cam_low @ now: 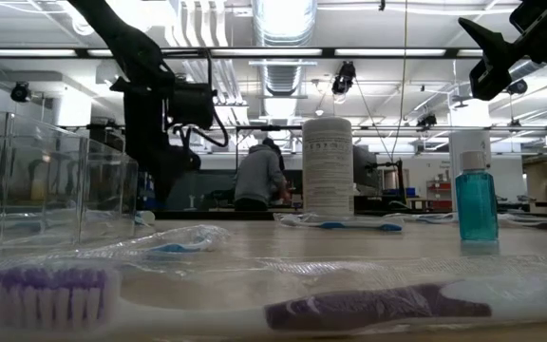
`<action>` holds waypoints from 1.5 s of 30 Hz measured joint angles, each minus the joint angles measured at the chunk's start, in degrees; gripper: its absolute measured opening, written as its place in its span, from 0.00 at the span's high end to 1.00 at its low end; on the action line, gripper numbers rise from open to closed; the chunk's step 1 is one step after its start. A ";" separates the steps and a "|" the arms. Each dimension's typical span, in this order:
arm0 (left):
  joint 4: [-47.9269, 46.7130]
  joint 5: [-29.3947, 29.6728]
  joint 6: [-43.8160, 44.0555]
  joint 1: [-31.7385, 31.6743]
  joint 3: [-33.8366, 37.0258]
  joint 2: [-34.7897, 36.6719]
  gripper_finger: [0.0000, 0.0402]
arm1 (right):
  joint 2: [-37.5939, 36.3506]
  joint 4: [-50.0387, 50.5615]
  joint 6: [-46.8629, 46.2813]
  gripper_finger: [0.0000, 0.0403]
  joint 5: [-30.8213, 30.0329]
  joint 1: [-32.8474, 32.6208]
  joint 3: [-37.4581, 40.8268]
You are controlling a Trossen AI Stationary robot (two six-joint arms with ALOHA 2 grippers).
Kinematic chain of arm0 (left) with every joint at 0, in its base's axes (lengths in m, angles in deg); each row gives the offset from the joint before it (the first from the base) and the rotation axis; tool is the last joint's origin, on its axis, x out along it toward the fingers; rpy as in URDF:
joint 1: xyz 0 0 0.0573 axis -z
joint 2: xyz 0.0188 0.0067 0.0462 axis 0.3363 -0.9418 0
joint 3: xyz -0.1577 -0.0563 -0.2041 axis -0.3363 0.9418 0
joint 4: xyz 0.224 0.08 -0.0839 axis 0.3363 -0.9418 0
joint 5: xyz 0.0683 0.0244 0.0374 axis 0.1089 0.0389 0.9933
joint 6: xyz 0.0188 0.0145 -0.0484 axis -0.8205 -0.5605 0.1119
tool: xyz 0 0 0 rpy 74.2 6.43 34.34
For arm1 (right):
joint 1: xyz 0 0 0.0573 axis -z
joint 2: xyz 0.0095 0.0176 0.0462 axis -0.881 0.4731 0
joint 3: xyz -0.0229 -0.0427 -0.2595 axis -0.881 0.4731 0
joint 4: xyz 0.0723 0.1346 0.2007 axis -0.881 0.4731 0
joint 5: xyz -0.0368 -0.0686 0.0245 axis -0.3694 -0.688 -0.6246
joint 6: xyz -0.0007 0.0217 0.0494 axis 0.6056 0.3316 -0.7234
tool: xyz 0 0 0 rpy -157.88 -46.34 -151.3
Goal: Pick & Place toothbrushing station
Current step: Put the blue mouthwash bottle into the transparent organizer
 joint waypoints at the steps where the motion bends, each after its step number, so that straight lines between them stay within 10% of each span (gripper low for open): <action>1: 0.01 -0.17 0.00 -0.15 0.00 -0.33 0.42 | -0.02 0.00 0.00 0.49 0.01 0.01 0.00; 27: 0.72 -0.77 0.18 -0.55 0.00 -2.85 0.87 | -0.01 -0.01 0.01 0.49 0.01 -0.01 0.00; 33: 1.83 0.91 2.40 -0.54 0.00 -2.86 0.88 | -0.02 -0.01 0.01 0.49 -0.01 0.01 0.00; 40: 1.57 17.85 13.62 -0.55 -0.26 -2.39 0.84 | -0.02 -0.02 0.00 0.49 0.01 -0.01 0.00; 45: 2.98 15.54 15.95 -0.82 -2.05 0.62 0.83 | -0.02 -0.02 0.00 0.49 0.01 -0.01 0.00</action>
